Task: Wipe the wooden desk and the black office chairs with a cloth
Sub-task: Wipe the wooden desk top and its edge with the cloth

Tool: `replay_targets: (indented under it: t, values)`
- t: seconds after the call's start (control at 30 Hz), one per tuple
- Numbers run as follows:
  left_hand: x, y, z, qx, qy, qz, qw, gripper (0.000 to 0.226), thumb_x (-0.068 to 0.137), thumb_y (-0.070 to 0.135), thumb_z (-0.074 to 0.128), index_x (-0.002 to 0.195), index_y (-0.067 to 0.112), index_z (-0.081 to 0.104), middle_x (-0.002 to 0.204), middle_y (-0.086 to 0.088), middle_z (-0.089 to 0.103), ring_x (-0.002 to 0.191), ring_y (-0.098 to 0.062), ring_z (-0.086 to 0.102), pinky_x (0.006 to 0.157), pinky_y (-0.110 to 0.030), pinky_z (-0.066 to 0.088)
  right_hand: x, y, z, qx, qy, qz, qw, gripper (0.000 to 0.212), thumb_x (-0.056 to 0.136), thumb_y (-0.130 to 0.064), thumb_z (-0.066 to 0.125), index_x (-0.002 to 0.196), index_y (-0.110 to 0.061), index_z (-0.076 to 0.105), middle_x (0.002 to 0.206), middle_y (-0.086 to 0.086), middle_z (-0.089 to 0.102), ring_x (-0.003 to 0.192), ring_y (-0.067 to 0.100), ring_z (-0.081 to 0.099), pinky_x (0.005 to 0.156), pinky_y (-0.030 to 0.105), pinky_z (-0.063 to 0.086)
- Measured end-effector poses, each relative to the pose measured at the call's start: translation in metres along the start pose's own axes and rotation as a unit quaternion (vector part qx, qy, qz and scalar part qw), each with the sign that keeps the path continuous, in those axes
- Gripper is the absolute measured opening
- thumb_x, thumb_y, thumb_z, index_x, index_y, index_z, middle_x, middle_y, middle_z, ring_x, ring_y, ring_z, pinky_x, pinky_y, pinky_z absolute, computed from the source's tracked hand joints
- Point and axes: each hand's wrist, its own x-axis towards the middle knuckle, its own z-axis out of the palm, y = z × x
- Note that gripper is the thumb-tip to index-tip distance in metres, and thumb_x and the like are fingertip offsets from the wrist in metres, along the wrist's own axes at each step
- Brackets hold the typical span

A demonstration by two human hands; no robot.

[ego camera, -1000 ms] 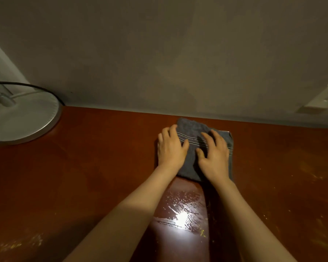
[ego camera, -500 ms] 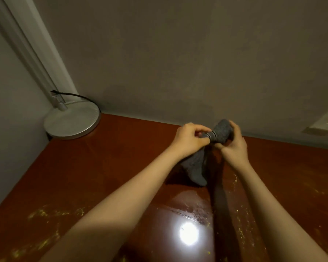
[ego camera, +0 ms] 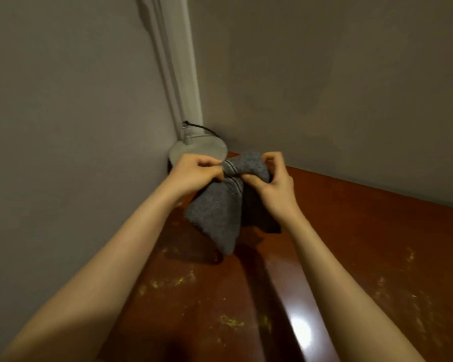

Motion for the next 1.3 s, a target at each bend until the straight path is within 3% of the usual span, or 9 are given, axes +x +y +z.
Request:
replay_targets:
  t: [0.13, 0.33, 0.47, 0.63, 0.7, 0.77, 0.87, 0.97, 1.3]
  values:
    - [-0.003, -0.024, -0.082, 0.076, 0.038, -0.085, 0.993, 0.018, 0.072, -0.002, 0.061, 0.067, 0.013, 0.069, 0.062, 0.0, 0.063, 0.063, -0.013, 0.051, 0.049, -0.015, 0.042, -0.019, -0.031, 0.08, 0.052, -0.063, 0.048, 0.995, 0.033, 0.078, -0.024, 0.074, 0.093, -0.016, 0.046, 0.08, -0.007, 0.057, 0.071, 0.004, 0.053, 0.062, 0.02, 0.04]
    - [0.019, -0.081, -0.127, 0.311, -0.041, -0.181, 0.932, 0.013, 0.069, 0.0, 0.06, 0.057, 0.003, 0.056, 0.066, -0.014, 0.052, 0.058, -0.023, 0.045, 0.047, -0.025, 0.036, -0.064, -0.022, 0.184, 0.078, -0.093, 0.208, 0.971, 0.036, 0.084, -0.028, 0.069, 0.095, -0.015, 0.037, 0.083, -0.007, 0.053, 0.082, 0.017, 0.055, 0.064, 0.028, 0.04]
    - [0.037, -0.15, -0.11, 0.282, -0.074, -0.151, 0.945, 0.015, 0.068, 0.009, 0.056, 0.071, 0.002, 0.068, 0.083, -0.02, 0.066, 0.083, -0.028, 0.064, 0.068, -0.032, 0.05, -0.081, 0.002, 0.215, 0.016, -0.061, 0.269, 0.961, 0.035, 0.088, -0.025, 0.063, 0.106, -0.014, 0.035, 0.107, 0.009, 0.061, 0.093, 0.027, 0.06, 0.065, 0.028, 0.04]
    - [0.029, -0.194, -0.093, 0.291, 0.001, -0.006, 0.957, 0.04, 0.083, 0.01, 0.061, 0.122, 0.014, 0.06, 0.122, -0.018, 0.05, 0.118, -0.032, 0.046, 0.102, -0.035, 0.037, -0.082, 0.025, 0.233, -0.321, 0.031, 0.124, 0.939, 0.07, 0.069, -0.005, 0.075, 0.132, -0.001, 0.044, 0.131, 0.023, 0.048, 0.12, 0.041, 0.047, 0.091, 0.047, 0.045]
    - [0.016, -0.21, -0.093, 0.292, 0.051, 0.008, 0.955, 0.05, 0.09, 0.009, 0.053, 0.139, 0.01, 0.042, 0.136, -0.018, 0.041, 0.127, -0.031, 0.037, 0.106, -0.035, 0.029, -0.081, 0.033, 0.254, -0.325, 0.027, 0.032, 0.945, 0.075, 0.057, 0.006, 0.078, 0.126, 0.005, 0.051, 0.13, 0.03, 0.05, 0.12, 0.047, 0.049, 0.094, 0.052, 0.045]
    - [0.004, -0.231, -0.093, 0.303, 0.039, -0.006, 0.952, 0.051, 0.099, 0.015, 0.039, 0.147, 0.008, 0.023, 0.152, -0.014, 0.026, 0.139, -0.025, 0.025, 0.114, -0.032, 0.018, -0.082, 0.038, 0.274, -0.316, -0.052, -0.037, 0.947, 0.066, 0.068, 0.006, 0.074, 0.129, 0.006, 0.05, 0.138, 0.03, 0.044, 0.128, 0.045, 0.042, 0.1, 0.054, 0.041]
    - [-0.005, -0.259, -0.09, 0.33, -0.036, -0.035, 0.943, 0.052, 0.104, 0.024, 0.02, 0.149, 0.009, 0.001, 0.158, -0.008, 0.003, 0.146, -0.016, 0.004, 0.119, -0.029, 0.002, -0.084, 0.05, 0.29, -0.382, -0.138, -0.02, 0.914, 0.052, 0.091, -0.011, 0.048, 0.141, -0.001, 0.038, 0.151, 0.02, 0.028, 0.141, 0.035, 0.024, 0.115, 0.048, 0.018]
    - [-0.001, -0.268, -0.086, 0.371, -0.017, -0.026, 0.928, 0.053, 0.104, 0.025, 0.017, 0.149, 0.006, -0.003, 0.158, -0.009, -0.002, 0.146, -0.017, 0.0, 0.119, -0.029, 0.0, -0.085, 0.064, 0.291, -0.42, -0.164, -0.012, 0.893, 0.051, 0.086, -0.027, 0.035, 0.128, -0.009, 0.057, 0.137, 0.012, 0.052, 0.129, 0.026, 0.047, 0.106, 0.039, 0.032]
    - [-0.024, -0.248, -0.034, 0.47, 0.034, -0.016, 0.882, 0.054, 0.103, 0.027, 0.013, 0.148, 0.004, -0.008, 0.157, -0.011, -0.01, 0.146, -0.018, -0.006, 0.116, -0.029, -0.006, -0.094, 0.083, 0.238, -0.416, -0.154, -0.006, 0.896, 0.048, 0.091, -0.031, 0.033, 0.126, -0.011, 0.06, 0.133, 0.009, 0.056, 0.125, 0.023, 0.052, 0.104, 0.038, 0.033]
